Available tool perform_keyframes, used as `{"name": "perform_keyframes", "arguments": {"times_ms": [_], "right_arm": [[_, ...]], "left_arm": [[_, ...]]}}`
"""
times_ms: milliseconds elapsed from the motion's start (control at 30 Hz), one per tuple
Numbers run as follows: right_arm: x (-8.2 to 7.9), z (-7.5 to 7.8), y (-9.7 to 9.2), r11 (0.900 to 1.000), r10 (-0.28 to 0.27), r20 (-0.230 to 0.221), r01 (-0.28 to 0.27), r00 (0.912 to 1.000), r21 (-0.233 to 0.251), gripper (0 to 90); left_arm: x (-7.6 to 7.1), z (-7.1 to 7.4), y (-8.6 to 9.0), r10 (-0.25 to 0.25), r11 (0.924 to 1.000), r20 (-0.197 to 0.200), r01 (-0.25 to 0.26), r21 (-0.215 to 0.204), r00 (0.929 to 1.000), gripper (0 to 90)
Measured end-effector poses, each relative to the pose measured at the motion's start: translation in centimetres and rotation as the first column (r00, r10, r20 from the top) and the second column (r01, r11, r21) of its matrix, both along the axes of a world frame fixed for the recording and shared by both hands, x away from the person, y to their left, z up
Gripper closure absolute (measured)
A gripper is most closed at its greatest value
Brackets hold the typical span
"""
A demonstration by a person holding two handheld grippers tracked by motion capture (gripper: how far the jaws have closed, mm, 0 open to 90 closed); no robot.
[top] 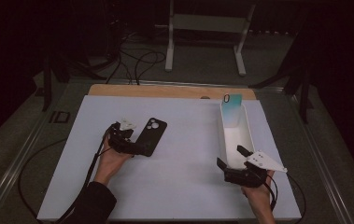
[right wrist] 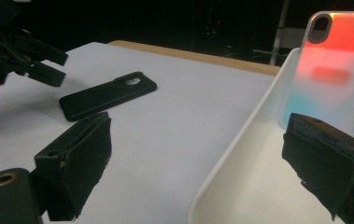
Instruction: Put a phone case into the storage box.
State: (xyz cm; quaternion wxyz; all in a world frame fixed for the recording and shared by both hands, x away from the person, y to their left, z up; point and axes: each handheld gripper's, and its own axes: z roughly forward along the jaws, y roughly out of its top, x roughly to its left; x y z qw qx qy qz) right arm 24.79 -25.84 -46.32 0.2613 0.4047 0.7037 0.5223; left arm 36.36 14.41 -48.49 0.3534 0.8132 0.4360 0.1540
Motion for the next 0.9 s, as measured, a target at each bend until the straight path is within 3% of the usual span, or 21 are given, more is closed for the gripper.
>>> {"name": "perform_keyframes", "arguments": {"times_ms": [233, 400, 500, 533, 600, 667, 900], "right_arm": [[0.0, 0.1, 0.0, 1.0, -0.001, 0.004, 0.001, 1.0, 0.0, 8.5], [0.0, 0.2, -0.1, 1.0, -0.002, 0.006, 0.002, 1.0, 0.003, 8.4], [0.0, 0.2, -0.1, 1.0, -0.004, 0.008, 0.004, 1.0, 0.001, 8.4], [0.0, 0.2, -0.1, 1.0, -0.004, 0.008, 0.004, 1.0, 0.001, 8.4], [0.0, 0.2, -0.2, 1.0, -0.008, 0.005, 0.008, 1.0, 0.003, 8.4], [0.0, 0.2, -0.2, 0.9999, -0.01, 0.007, 0.01, 0.9999, 0.004, 8.4], [0.0, 0.3, -0.2, 0.9999, -0.009, 0.007, 0.009, 0.9999, 0.004, 8.5]], "left_arm": [[1.2, -1.0, -1.7, -0.017, 0.998, -0.056, 0.021, 0.059, 0.9983, 0.0], [2.3, -2.0, -2.6, 0.016, 0.9946, -0.116, -0.004, 0.103, 0.9932, 1.2], [2.3, -2.1, -2.7, 0.02, 0.9943, -0.119, -0.007, 0.106, 0.9927, 1.3], [2.6, -2.6, -3.0, 0.03, 0.9929, -0.146, -0.013, 0.118, 0.9889, 1.3], [2.6, -2.6, -3.0, 0.03, 0.9929, -0.146, -0.013, 0.118, 0.9889, 1.4], [2.8, -3.2, -3.3, 0.036, 0.9912, -0.176, -0.012, 0.132, 0.9838, 1.4], [3.2, -3.5, -3.5, 0.068, 0.987, -0.175, -0.041, 0.155, 0.9821, 2.3]]}}
